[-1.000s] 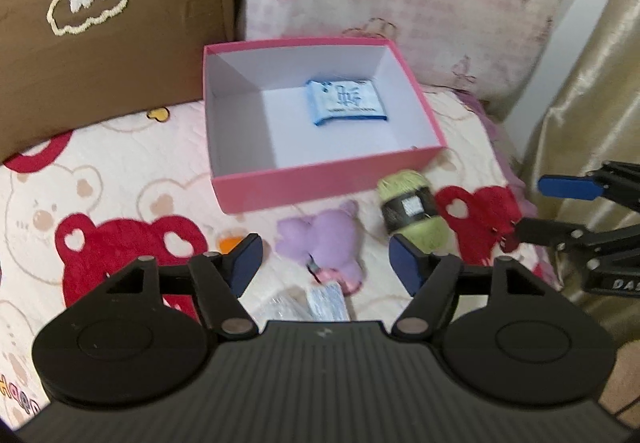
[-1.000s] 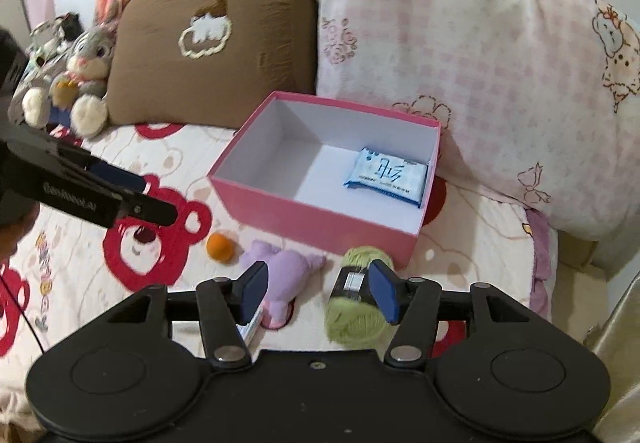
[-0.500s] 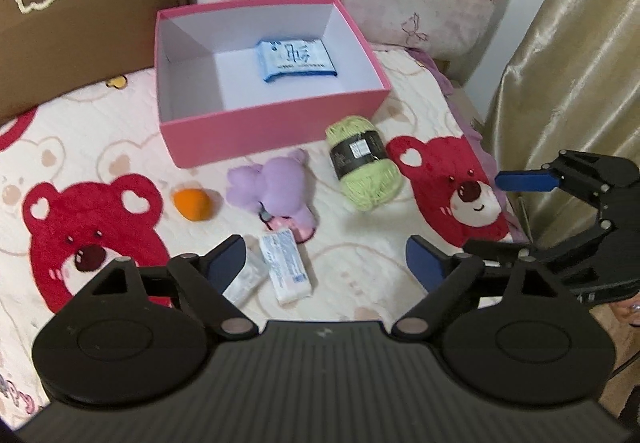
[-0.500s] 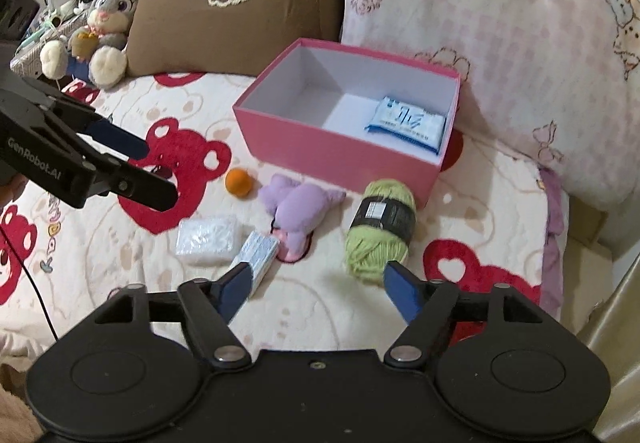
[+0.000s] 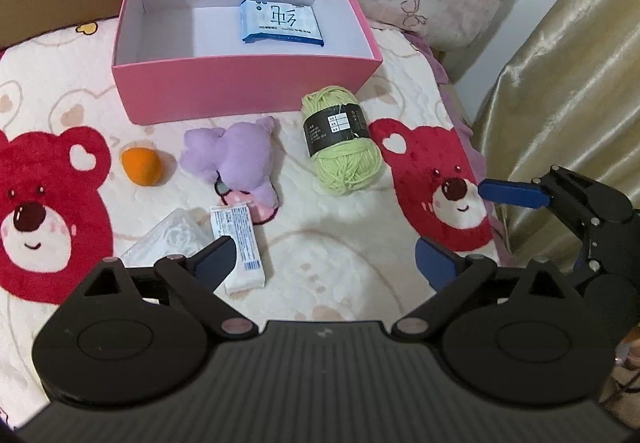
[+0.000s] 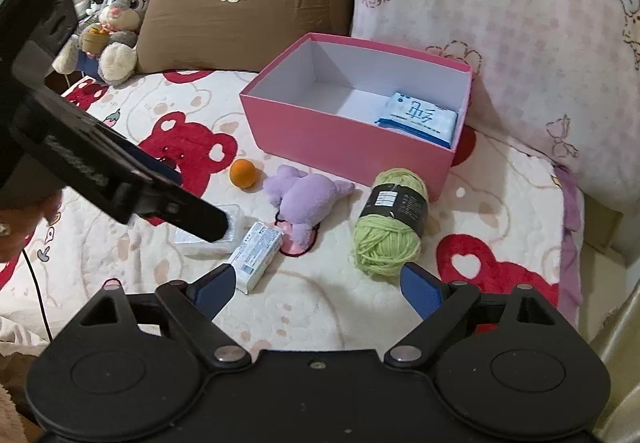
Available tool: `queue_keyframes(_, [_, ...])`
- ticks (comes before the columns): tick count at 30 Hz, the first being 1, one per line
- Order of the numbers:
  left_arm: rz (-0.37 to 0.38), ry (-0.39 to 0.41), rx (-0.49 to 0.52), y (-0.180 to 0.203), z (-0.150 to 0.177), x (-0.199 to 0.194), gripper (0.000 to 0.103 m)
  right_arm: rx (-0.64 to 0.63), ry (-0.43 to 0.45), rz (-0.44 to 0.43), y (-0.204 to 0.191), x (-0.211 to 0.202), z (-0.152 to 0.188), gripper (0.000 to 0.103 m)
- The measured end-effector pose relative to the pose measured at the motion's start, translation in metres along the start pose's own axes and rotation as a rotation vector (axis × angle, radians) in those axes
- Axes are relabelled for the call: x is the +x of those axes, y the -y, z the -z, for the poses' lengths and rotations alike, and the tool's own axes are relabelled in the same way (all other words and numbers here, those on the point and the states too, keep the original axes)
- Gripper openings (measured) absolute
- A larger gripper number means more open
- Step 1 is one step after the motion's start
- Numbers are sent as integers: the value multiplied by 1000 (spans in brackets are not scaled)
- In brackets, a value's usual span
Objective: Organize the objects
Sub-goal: 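Withdraw the right tool and move it to the green yarn ball, then close the right tool on the green yarn ball and lift it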
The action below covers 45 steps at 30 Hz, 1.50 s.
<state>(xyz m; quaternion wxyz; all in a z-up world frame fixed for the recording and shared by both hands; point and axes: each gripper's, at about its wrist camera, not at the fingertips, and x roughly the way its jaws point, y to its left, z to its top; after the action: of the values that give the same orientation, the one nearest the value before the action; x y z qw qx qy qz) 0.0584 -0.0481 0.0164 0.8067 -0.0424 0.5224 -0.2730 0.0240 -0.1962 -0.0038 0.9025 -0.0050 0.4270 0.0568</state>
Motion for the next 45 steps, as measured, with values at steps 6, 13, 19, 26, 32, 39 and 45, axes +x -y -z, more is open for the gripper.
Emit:
queue_keyframes(6, [-20,64,17,8,-2,23,98,-61,48,-4,2,14,1,92])
queue_keyframes(13, [-24,122,11,8,-12,54,96,-104,130,68,13,47,8,92])
queue_keyframes(19, [-71,215,32,2,-26,84,97,-75,136,76,33,85,10,92])
queue_keyframes(26, [-17,206,31,-9,-35,127,97,-55,175,142,49,118,16,92])
queue_keyframes(32, [63,186,-98,-19,-36,157,97,-50,166,151,58,134,25,92])
queue_keyframes(39, [149,210,-172,-26,-30,173,74,41,143,109,72,149,29,90])
queue_keyframes(45, [216,194,-221,-29,-28,182,57,71,118,1,79,155,31,72])
